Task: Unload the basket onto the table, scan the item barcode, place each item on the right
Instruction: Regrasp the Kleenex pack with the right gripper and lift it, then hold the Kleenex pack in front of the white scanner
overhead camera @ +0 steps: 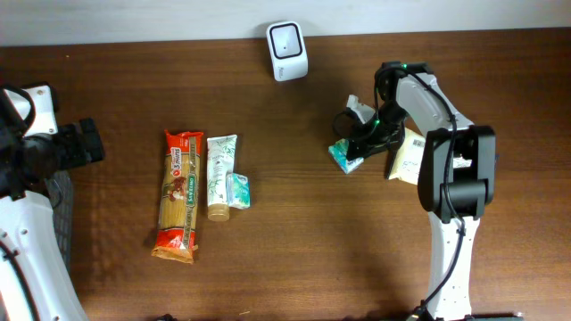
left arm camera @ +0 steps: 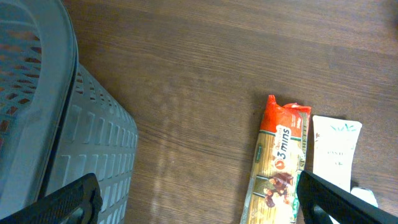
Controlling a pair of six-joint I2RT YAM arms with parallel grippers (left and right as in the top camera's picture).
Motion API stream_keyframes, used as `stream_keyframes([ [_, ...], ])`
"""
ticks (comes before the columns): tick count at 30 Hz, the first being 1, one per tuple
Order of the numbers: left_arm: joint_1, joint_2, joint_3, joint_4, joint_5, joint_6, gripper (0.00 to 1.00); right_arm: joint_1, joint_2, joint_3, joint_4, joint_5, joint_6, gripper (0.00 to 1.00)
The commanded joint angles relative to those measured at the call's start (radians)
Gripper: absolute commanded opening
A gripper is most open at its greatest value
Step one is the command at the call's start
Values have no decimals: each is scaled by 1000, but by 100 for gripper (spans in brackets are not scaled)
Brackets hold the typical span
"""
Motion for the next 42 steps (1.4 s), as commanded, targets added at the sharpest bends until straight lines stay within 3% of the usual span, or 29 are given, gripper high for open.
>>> stream_keyframes([
  [1, -2, -5, 0, 2, 0, 16, 99, -2, 11, -73, 59, 21, 63, 12],
  [2, -2, -5, 0, 2, 0, 16, 99, -2, 11, -75, 63, 21, 67, 4],
  [7, -2, -5, 0, 2, 0, 16, 99, -2, -2, -70, 42, -68, 92, 4],
  [15, -2, -5, 0, 2, 0, 16, 99, -2, -95, 49, -58, -848, 39, 4],
  [20, -2, -5, 0, 2, 0, 16, 99, -3, -95, 68, -35, -1095, 40, 4],
  [26, -2, -5, 0, 2, 0, 16, 99, -2, -96, 211, -99, -1097, 251, 4],
  [31, -2, -5, 0, 2, 0, 16, 99, 3, -96, 463, -222, -1097, 249, 4],
  [37, -2, -5, 0, 2, 0, 16, 99, 8, -96, 597, -249, -1078, 245, 4],
  [40, -2, -5, 0, 2, 0, 16, 99, 20, -97, 600, -248, -940, 223, 4],
  [42, -2, -5, 0, 2, 0, 16, 99, 45, -97, 605, -220, -639, 225, 4],
])
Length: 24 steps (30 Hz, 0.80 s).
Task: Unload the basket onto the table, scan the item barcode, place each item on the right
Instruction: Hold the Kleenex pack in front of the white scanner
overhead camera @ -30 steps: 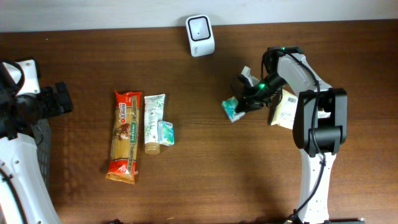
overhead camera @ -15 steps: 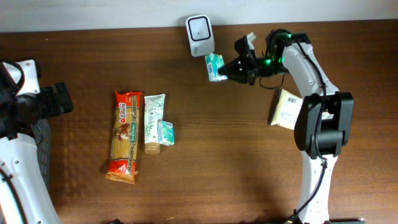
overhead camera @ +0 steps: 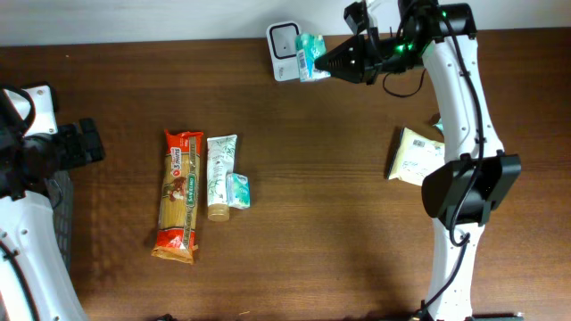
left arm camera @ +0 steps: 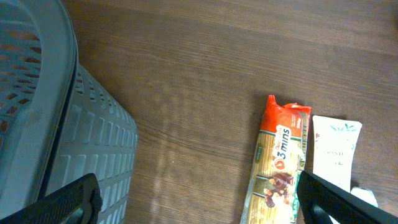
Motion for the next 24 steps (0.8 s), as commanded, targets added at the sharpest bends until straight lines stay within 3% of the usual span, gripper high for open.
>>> stream_keyframes([
  [1, -2, -5, 0, 2, 0, 16, 99, 59, -27, 24, 30, 465, 6, 4],
  [2, -2, -5, 0, 2, 0, 16, 99, 81, -27, 24, 36, 549, 5, 4],
  [5, -2, -5, 0, 2, 0, 16, 99, 209, -28, 57, 40, 1119, 79, 4],
  [10, -2, -5, 0, 2, 0, 16, 99, 404, -28, 97, 40, 1684, 190, 4],
  [16, -2, -5, 0, 1, 0, 16, 99, 520, -32, 97, 36, 2021, 294, 4],
  [21, -2, -5, 0, 2, 0, 16, 99, 577, -90, 97, 36, 2187, 388, 4],
  [24, -2, -5, 0, 2, 0, 16, 99, 578, -122, 97, 37, 2191, 398, 4],
])
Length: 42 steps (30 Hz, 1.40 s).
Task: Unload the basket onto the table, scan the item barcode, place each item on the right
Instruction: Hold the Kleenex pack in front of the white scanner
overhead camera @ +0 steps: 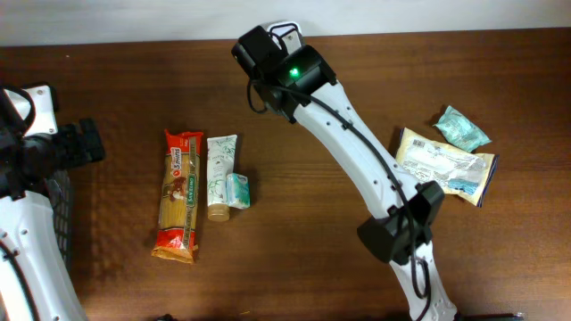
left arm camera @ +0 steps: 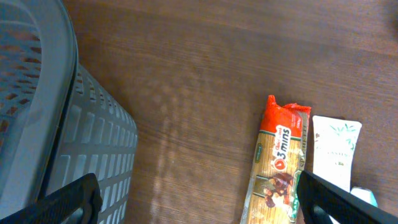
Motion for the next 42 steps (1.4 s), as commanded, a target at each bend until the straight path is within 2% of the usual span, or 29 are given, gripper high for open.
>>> stream_keyframes([
  [1, -2, -5, 0, 2, 0, 16, 99, 5, -89, 23, 1, 79, 46, 4],
  [8, -2, -5, 0, 2, 0, 16, 99, -43, -113, 23, 163, 48, 36, 4],
  [12, -2, -5, 0, 2, 0, 16, 99, -96, -110, 23, 316, -188, -94, 4],
  [16, -2, -5, 0, 2, 0, 16, 99, -152, -68, 23, 480, -231, -175, 4],
  [19, -2, -5, 0, 2, 0, 16, 99, -179, 25, 23, 640, -239, -275, 4],
  [22, -2, -5, 0, 2, 0, 16, 99, -180, 147, 22, 828, -238, -470, 4],
  [26, -2, -5, 0, 2, 0, 16, 99, -183, 293, 21, 985, -238, -713, 4],
  [30, -2, -5, 0, 2, 0, 16, 99, -199, 384, 20, 1040, -246, -853, 4],
  [39, -2, -5, 0, 2, 0, 16, 99, -206, 410, 13, 1040, -246, -857, 4],
  [42, -2, -5, 0, 2, 0, 16, 99, -206, 410, 13, 1032, -246, -814, 4],
])
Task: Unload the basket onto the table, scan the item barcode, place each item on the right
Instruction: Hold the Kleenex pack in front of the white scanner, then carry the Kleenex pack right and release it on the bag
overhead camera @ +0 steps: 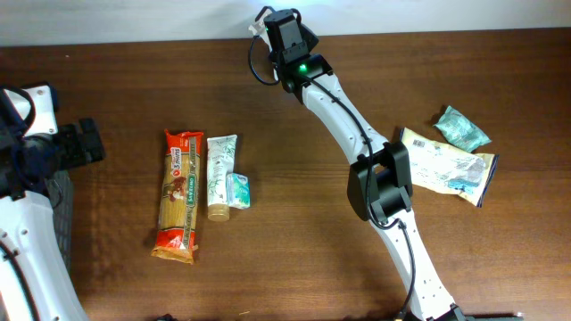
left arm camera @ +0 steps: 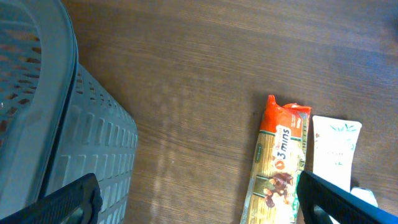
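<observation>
The teal packet [overhead camera: 462,127] lies flat at the right of the table, touching the corner of a cream packet [overhead camera: 443,160]. My right arm stretches from the front edge to the back middle. Its wrist and right gripper [overhead camera: 284,27] cover the spot by the back wall, so the white scanner is hidden. How the right jaws stand cannot be made out. My left gripper [overhead camera: 86,143] hangs open at the far left; in the left wrist view the left gripper [left arm camera: 199,205] shows both black fingers [left arm camera: 74,199] wide apart over bare wood.
A spaghetti pack [overhead camera: 181,196], a white tube [overhead camera: 220,174] and a small teal item [overhead camera: 237,190] lie side by side left of centre. A grey perforated basket [left arm camera: 37,112] stands at the left edge under the left arm.
The right wrist has shifted from just in front of the scanner to right over it at the back wall, hiding it. The packets and the left arm have not moved.
The right gripper was at the teal packet beside the cream packet on the right. Then it held that packet up against the scanner at the back. Then the packet lay back on the right, the arm reaching towards the scanner, which it now covers.
</observation>
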Controlling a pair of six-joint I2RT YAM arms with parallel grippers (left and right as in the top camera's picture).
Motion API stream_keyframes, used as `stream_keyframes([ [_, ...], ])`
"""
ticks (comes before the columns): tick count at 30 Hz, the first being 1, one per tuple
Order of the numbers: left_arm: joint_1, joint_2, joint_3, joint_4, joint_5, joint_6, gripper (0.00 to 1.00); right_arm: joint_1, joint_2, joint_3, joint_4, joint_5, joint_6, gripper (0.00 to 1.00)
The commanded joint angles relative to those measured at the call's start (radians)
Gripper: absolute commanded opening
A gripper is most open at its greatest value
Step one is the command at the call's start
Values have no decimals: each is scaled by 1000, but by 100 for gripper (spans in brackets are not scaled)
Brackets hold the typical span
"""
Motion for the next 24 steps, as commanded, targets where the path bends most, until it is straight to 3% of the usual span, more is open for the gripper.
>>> stream_keyframes([
  [1, -2, -5, 0, 2, 0, 16, 99, -5, 5, 0, -5, -2, 39, 4],
  [3, -2, -5, 0, 2, 0, 16, 99, -5, 3, 0, -9, -2, 42, 4],
  [10, -2, -5, 0, 2, 0, 16, 99, -6, -103, 2, -111, -119, 259, 4],
  [16, -2, -5, 0, 2, 0, 16, 99, -42, -324, 2, -454, -490, 626, 4],
  [18, -2, -5, 0, 2, 0, 16, 99, -75, -392, 2, -620, -584, 663, 4],
  [22, -2, -5, 0, 2, 0, 17, 99, -175, -449, 2, -938, -604, 666, 4],
  [24, -2, -5, 0, 2, 0, 16, 99, -242, -443, -2, -1058, -541, 800, 4],
])
